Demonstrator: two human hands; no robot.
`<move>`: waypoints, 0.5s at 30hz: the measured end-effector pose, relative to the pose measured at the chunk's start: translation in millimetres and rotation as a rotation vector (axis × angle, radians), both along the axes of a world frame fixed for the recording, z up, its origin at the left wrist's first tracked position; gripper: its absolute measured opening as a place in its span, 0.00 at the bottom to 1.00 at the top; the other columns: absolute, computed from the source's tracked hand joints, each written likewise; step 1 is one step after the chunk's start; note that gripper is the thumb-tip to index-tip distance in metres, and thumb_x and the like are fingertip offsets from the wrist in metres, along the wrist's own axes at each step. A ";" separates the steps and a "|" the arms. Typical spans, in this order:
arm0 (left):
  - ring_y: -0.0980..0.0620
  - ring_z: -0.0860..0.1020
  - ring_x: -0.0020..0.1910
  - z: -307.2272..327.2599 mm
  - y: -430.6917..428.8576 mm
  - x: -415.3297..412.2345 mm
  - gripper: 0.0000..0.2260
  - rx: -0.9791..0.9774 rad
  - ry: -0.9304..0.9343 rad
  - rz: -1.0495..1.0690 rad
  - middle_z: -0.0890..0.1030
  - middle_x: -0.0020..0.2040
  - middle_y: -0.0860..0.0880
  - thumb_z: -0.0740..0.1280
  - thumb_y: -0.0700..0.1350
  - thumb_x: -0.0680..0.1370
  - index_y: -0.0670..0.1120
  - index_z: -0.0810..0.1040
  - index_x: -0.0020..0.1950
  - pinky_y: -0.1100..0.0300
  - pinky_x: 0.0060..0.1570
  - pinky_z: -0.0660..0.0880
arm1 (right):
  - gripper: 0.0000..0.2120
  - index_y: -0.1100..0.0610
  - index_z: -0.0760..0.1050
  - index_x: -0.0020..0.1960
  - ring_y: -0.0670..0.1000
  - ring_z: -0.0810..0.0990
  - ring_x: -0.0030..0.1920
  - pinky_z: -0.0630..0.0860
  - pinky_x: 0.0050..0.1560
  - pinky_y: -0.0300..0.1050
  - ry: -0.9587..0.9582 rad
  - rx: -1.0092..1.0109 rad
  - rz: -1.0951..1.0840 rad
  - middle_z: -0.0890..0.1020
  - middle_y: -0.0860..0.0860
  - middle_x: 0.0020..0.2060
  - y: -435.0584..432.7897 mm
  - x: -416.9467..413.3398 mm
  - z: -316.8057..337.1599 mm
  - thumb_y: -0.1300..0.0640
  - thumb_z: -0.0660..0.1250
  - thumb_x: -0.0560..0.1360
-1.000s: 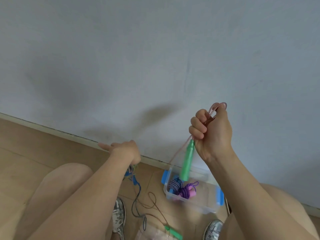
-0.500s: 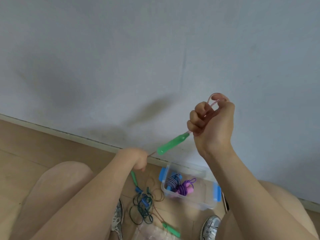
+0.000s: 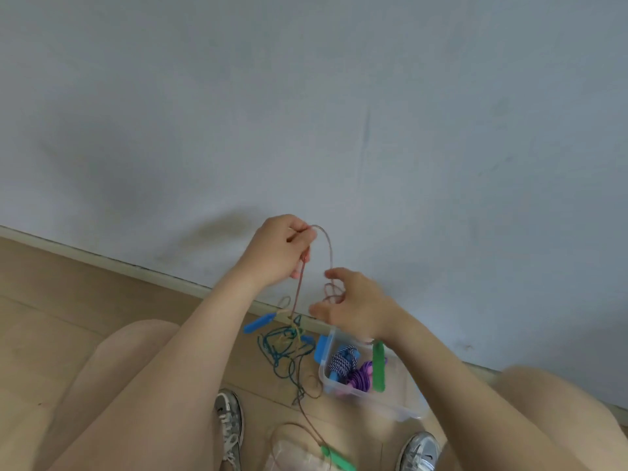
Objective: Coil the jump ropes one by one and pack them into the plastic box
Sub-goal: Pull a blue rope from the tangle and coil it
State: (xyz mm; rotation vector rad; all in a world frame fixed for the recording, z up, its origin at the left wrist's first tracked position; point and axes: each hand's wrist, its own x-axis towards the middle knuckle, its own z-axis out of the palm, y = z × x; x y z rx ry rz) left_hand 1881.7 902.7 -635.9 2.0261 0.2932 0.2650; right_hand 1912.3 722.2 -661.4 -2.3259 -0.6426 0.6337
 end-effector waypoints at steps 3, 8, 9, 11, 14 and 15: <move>0.49 0.76 0.30 10.5 -1.5 -3.4 0.08 -0.219 -0.028 -0.068 0.80 0.35 0.48 0.67 0.46 0.85 0.44 0.84 0.55 0.56 0.35 0.79 | 0.20 0.52 0.77 0.70 0.41 0.80 0.36 0.76 0.42 0.40 0.009 0.130 0.101 0.81 0.43 0.38 14.9 -2.6 -12.3 0.43 0.68 0.82; 0.49 0.81 0.42 5.9 -3.1 -3.8 0.14 -0.336 -0.125 -0.042 0.84 0.41 0.49 0.61 0.49 0.88 0.46 0.85 0.57 0.52 0.47 0.81 | 0.14 0.53 0.82 0.48 0.45 0.84 0.41 0.75 0.47 0.42 -0.244 0.263 0.032 0.86 0.47 0.38 23.0 5.8 -7.3 0.52 0.60 0.87; 0.49 0.83 0.45 4.4 -2.1 -2.4 0.16 -0.361 -0.090 -0.052 0.86 0.44 0.48 0.59 0.49 0.88 0.46 0.85 0.57 0.50 0.54 0.82 | 0.15 0.53 0.81 0.48 0.43 0.82 0.40 0.75 0.47 0.41 -0.269 0.339 0.006 0.86 0.47 0.39 22.2 6.3 -0.2 0.53 0.59 0.87; 0.49 0.85 0.51 -0.7 -1.0 -0.2 0.15 -0.352 0.054 -0.131 0.87 0.48 0.49 0.58 0.46 0.86 0.46 0.85 0.56 0.46 0.63 0.80 | 0.15 0.55 0.80 0.48 0.42 0.80 0.38 0.75 0.44 0.41 -0.267 0.516 -0.044 0.85 0.46 0.39 19.8 7.2 16.2 0.53 0.58 0.88; 0.53 0.84 0.59 -15.5 -4.4 0.9 0.13 -0.083 0.318 -0.349 0.88 0.55 0.52 0.64 0.37 0.81 0.48 0.84 0.59 0.52 0.67 0.77 | 0.15 0.55 0.79 0.49 0.45 0.78 0.39 0.75 0.43 0.45 -0.325 0.744 -0.105 0.85 0.47 0.41 13.3 5.9 37.1 0.55 0.57 0.89; 0.55 0.83 0.59 -21.5 -6.1 0.7 0.12 0.047 0.394 -0.444 0.87 0.57 0.53 0.66 0.38 0.81 0.49 0.84 0.61 0.56 0.66 0.76 | 0.15 0.56 0.79 0.50 0.48 0.77 0.40 0.75 0.45 0.46 -0.351 0.811 -0.128 0.86 0.48 0.44 11.0 5.3 42.1 0.56 0.56 0.89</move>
